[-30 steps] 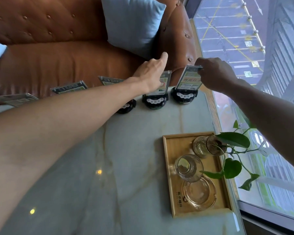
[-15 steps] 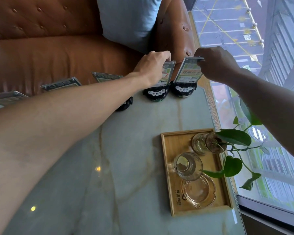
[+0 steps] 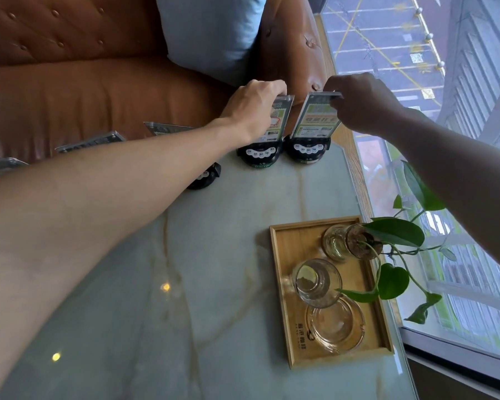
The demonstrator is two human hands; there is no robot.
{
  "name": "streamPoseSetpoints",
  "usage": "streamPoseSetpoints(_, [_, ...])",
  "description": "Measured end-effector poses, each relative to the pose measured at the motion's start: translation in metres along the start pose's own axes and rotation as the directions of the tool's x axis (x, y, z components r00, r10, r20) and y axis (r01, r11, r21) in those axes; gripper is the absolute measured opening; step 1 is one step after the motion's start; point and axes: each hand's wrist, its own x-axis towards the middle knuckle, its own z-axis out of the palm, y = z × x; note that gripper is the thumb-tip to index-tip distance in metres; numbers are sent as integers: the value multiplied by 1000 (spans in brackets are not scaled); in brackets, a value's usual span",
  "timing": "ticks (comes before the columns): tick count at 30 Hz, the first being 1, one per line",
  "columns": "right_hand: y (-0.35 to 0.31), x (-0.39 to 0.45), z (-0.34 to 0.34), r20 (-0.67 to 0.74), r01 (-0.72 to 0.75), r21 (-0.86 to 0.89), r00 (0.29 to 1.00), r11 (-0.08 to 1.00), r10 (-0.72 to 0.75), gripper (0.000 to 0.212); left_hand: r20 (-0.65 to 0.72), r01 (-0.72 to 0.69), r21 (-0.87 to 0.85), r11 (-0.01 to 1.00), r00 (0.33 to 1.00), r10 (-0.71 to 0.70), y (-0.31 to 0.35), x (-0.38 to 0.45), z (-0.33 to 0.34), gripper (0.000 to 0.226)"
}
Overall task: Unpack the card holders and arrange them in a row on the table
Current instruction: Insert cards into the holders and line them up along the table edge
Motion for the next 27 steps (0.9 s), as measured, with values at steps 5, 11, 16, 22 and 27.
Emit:
streamPoseSetpoints(5, [0,0,-1,-1,0,17,1000,1000,0,25,-50,28,-18,999,998,-29,1,-1,4,28])
streamPoseSetpoints(11, [-1,-2,-1,4,-4,26,1000,1000,4,26,-18,22,-28,999,1000,-22,0,3,2,26])
streamPoseSetpoints(16, [-2,-4,-1,35,2,25,999,1000,-3,29,50,21,-46,999,999,-19,-4,3,-3,27])
streamPoseSetpoints(22, [-18,-7,-8,-73,16,19,997,1000,-14,45,56,55,-43,998,997,-52,-16,-10,-49,44])
streamPoseSetpoints(27, [-73,-2,-20,-245,102,138,967,985,-66,40,-33,203,-40,978,978,-204,-49,-39,-107,33])
